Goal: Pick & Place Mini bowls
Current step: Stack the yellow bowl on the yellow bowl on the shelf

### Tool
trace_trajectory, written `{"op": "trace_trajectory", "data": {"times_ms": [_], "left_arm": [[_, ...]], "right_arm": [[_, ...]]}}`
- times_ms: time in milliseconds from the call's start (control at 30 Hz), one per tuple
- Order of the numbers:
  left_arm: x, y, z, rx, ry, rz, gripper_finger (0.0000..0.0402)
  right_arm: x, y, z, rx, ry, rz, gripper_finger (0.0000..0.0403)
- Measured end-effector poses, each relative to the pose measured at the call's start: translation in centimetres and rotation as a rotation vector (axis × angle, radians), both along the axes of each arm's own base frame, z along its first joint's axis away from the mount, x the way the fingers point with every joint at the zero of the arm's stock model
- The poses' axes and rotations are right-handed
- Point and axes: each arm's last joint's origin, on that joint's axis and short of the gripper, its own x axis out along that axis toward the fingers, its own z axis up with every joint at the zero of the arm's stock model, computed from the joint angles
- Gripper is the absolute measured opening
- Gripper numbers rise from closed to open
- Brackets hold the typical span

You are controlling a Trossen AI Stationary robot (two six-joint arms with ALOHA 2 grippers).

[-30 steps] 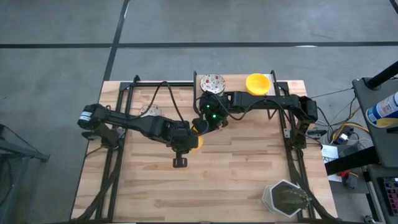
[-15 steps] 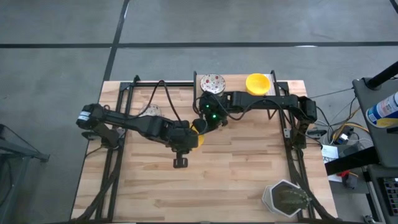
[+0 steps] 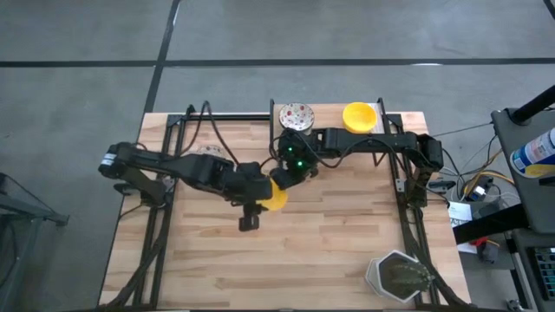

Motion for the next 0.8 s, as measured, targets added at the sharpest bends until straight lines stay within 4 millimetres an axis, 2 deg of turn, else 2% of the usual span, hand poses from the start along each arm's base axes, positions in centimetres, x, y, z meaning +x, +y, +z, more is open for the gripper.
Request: {"op": "trace_trajectory", "data": {"times_ms": [267, 467, 633, 800], "left_arm": [[-2.1, 0.5, 4.3, -0.019, -0.16, 0.014, 0.0149], [-4.7, 1.1, 6.9, -0.045, -0.254, 0.033, 0.0149], [-6.5, 1.5, 7.7, -0.046, -0.267, 0.08, 0.0149], [-7.6, 1.8, 8.3, -0.052, -0.298, 0.104, 0.0149]], "right_arm": [[-0.1, 0.0, -0.1, 0.001, 0.014, 0.002, 0.0008], [-1.0, 0.2, 0.3, 0.008, 0.06, 0.02, 0.0008], [-2.6, 0.1, 1.8, -0.037, 0.137, 0.035, 0.0008], [-5.0, -1.0, 5.0, -0.096, 0.137, 0.01, 0.0008]]}}
